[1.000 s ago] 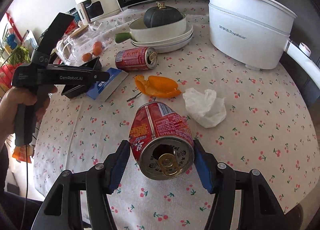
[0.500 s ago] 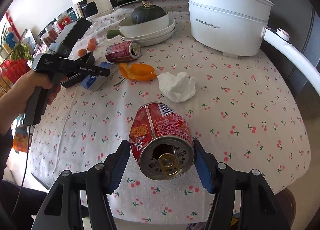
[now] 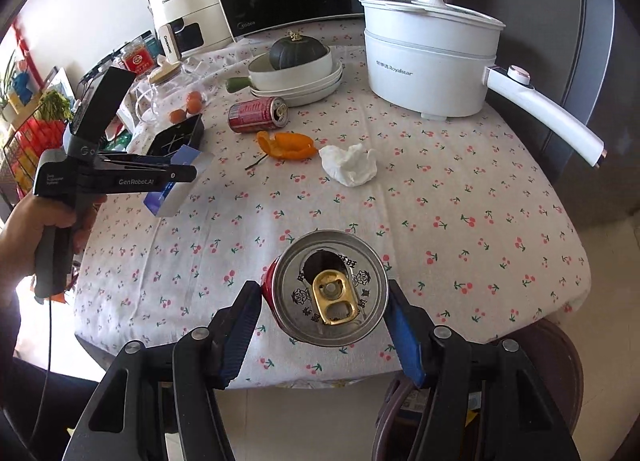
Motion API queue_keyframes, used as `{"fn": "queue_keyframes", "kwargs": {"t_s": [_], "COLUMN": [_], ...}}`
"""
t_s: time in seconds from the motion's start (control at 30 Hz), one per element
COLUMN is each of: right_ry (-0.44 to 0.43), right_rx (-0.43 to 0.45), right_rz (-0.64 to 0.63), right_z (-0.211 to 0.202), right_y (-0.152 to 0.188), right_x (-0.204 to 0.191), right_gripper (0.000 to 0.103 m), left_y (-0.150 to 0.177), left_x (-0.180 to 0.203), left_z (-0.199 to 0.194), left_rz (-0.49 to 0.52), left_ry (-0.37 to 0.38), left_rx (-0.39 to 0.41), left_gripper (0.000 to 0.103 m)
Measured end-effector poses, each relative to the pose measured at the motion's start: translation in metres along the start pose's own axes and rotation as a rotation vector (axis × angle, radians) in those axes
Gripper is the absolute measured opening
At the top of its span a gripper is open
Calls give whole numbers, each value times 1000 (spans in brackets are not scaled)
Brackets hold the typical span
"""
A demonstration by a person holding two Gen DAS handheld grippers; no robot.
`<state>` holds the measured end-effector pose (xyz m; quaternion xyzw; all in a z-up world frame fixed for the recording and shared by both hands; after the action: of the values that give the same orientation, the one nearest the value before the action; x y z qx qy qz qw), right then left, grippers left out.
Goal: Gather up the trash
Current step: 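Grasp the blue biscuit box with the left gripper while the right gripper grasps the crushed red can, then carry the blue box and red can over the brown bin with both grippers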
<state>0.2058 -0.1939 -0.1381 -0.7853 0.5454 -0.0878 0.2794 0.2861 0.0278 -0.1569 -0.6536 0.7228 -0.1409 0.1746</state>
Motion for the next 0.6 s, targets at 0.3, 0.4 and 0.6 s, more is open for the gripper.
{"fn": "queue_keyframes", "kwargs": {"t_s": [0.3,0.4,0.6], "right_ry": [31,49,83], "right_rx": [41,47,51], "right_rz": [22,48,117], "right_z": [-40,-50,-65], "right_y": [22,29,48], "right_x": [-6,0,19], "right_gripper": [63,63,63], "left_y": [32,44,65], "left_x": [12,21,51], "left_z": [-38,-48,-62], "left_rz": [-4,-17,13], "left_ry": [79,120,194], "left_rx": [64,82,119], "left_gripper": [50,50,50]}}
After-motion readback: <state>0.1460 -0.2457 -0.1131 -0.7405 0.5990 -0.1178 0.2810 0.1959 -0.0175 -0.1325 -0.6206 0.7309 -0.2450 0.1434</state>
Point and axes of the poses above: each gripper's, at about its wrist camera, not at the fingertips, and z roughly the way its jaws point, x to its right, y to its underside, the point moved 6 cm from there along z, roughly the way its jaws point, and after that the axes turned 3 degrees about -y, right-handed, at the moved point
